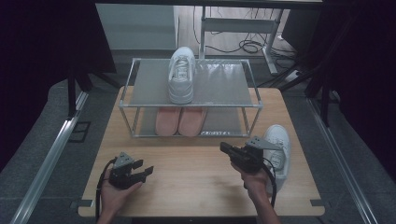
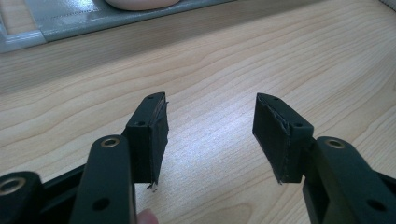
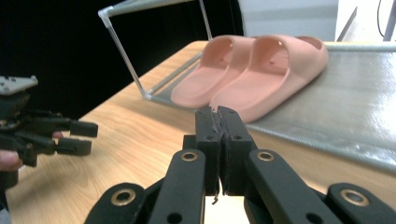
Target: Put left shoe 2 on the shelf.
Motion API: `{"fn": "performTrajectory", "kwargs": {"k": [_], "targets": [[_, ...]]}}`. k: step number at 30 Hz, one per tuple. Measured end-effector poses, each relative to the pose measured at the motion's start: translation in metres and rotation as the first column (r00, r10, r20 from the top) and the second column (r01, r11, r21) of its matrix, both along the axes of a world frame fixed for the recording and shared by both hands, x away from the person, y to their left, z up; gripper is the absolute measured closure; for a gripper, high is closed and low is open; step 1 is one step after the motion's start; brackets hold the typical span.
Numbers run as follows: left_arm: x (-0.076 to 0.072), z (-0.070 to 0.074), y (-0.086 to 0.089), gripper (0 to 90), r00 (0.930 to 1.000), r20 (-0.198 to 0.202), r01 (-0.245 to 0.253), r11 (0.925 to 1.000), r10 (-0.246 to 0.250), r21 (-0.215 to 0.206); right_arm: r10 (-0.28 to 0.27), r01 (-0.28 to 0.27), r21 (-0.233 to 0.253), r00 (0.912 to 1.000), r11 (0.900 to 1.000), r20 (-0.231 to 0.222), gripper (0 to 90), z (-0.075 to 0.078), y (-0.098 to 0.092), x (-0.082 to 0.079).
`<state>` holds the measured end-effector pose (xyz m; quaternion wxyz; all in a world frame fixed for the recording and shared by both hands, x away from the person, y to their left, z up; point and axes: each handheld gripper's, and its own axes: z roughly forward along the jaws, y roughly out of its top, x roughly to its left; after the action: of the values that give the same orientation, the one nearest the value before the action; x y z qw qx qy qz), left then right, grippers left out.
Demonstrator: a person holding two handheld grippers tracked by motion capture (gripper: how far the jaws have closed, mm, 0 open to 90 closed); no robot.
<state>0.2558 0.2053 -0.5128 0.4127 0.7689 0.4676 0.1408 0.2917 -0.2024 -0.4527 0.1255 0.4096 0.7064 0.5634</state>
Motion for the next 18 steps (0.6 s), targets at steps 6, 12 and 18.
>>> {"fn": "performTrajectory", "kwargs": {"k": [6,12,18], "targets": [[0.0,-0.001,-0.001,45.9,1.0,-0.004,0.003,1.0,-0.003,0.003,-0.002,0.002,-0.044,1.0,0.999,-0.005,86.3,-0.006,-0.008,-0.013],[0.0,-0.001,-0.002,45.9,1.0,-0.003,0.004,1.0,-0.004,0.005,-0.018,0.017,-0.064,0.9996,0.998,-0.021,86.3,-0.012,-0.017,-0.02],[0.0,-0.002,-0.001,45.9,1.0,-0.007,0.003,1.0,-0.003,0.007,-0.041,0.039,-0.094,0.9988,0.995,-0.025,86.7,-0.017,-0.023,-0.024]]}}
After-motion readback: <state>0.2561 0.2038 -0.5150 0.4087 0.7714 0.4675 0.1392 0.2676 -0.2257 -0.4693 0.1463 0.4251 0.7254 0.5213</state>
